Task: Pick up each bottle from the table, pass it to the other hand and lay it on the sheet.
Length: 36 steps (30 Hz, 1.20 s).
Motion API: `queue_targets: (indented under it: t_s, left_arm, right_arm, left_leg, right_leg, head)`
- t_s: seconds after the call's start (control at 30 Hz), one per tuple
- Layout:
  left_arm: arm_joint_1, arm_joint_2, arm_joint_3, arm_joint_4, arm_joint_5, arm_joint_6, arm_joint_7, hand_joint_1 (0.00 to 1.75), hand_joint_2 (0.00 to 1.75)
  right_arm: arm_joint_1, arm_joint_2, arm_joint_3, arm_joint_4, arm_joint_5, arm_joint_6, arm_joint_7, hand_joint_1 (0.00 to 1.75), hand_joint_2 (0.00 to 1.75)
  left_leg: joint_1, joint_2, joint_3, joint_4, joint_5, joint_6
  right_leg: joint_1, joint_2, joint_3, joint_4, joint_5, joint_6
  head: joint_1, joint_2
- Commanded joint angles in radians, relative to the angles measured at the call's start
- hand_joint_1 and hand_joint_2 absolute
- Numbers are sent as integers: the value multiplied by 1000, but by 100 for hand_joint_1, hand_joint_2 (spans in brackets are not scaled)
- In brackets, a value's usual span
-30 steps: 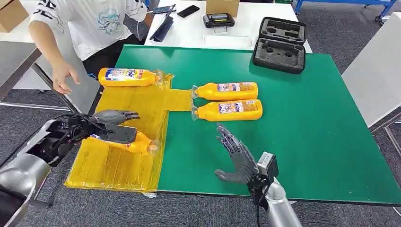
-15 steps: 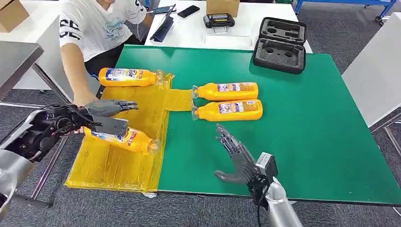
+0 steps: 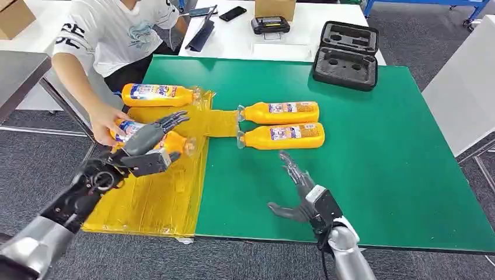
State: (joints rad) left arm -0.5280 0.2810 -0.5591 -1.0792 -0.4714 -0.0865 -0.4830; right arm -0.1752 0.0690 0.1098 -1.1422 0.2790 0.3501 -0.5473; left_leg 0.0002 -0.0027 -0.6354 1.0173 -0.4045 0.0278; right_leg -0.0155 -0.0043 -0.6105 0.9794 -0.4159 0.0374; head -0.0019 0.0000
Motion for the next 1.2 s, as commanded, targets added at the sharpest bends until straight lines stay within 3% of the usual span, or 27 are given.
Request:
queue_targets:
  t_s: [0.03,0.23,0.27,0.5,0.73,0.77,0.87,0.97,1.2]
  left_arm:
    - [370,-384,211,-185,125,207,-52,0,175]
    - [359,-372,211,-189,130,214,-48,0,175]
    - [364,-388,234,-188,160,213,-51,0,175]
    - [387,-413,246,-159,185,221,-62,0,175]
    - [387,-414,247,-162,185,220,-62,0,175]
    - [387,-414,247,-162,185,220,-62,0,175]
    - [387,-414,247,-162,185,220,-62,0,175]
    - [390,-417,253,-163,191,223,-58,0,175]
    - [395,-420,245,-140,208,243,-51,0,175]
  right_arm:
    - [-169,-2,-86,126,97,-151,47,0,0]
    - [-183,-2,-84,149,100,-161,43,0,0]
    - [-190,-7,-77,155,115,-178,42,0,175]
    - [-360,-49,-35,371,214,-271,65,0,175]
    - [-372,-45,-35,388,216,-275,65,0,175]
    - [-372,-45,-35,388,216,-275,65,0,175]
    - [-372,-45,-35,388,216,-275,65,0,175]
    - [-382,-50,-20,403,246,-299,84,0,175]
    - [-598,-80,65,686,421,-295,214,0,175]
  left_leg:
    - [-4,1,4,-2,-2,2]
    - [-2,1,2,0,-3,1]
    - [-1,1,4,0,-4,1]
    - [-1,3,3,0,-3,1]
    - [0,1,2,0,-2,1]
    - [1,2,8,-1,-5,0]
    - [0,1,1,0,-2,1]
    - [1,1,4,0,-4,1]
    - [0,3,1,1,-3,1]
  right_leg:
    - [-4,1,3,-1,-1,1]
    - [-1,1,2,-1,-1,-1]
    - [-1,1,4,-1,-2,-2]
    - [1,4,2,-1,0,-1]
    - [1,1,2,-1,0,0]
    - [2,2,8,-1,-3,-2]
    - [1,1,1,0,0,0]
    - [1,2,4,0,-1,-1]
    - [0,3,1,1,0,0]
  head:
    - [0,0]
    - [0,0]
    - [0,0]
    - [-1,0]
    - [0,0]
    - [-1,0]
    - [0,0]
    - [0,0]
    - [-1,0]
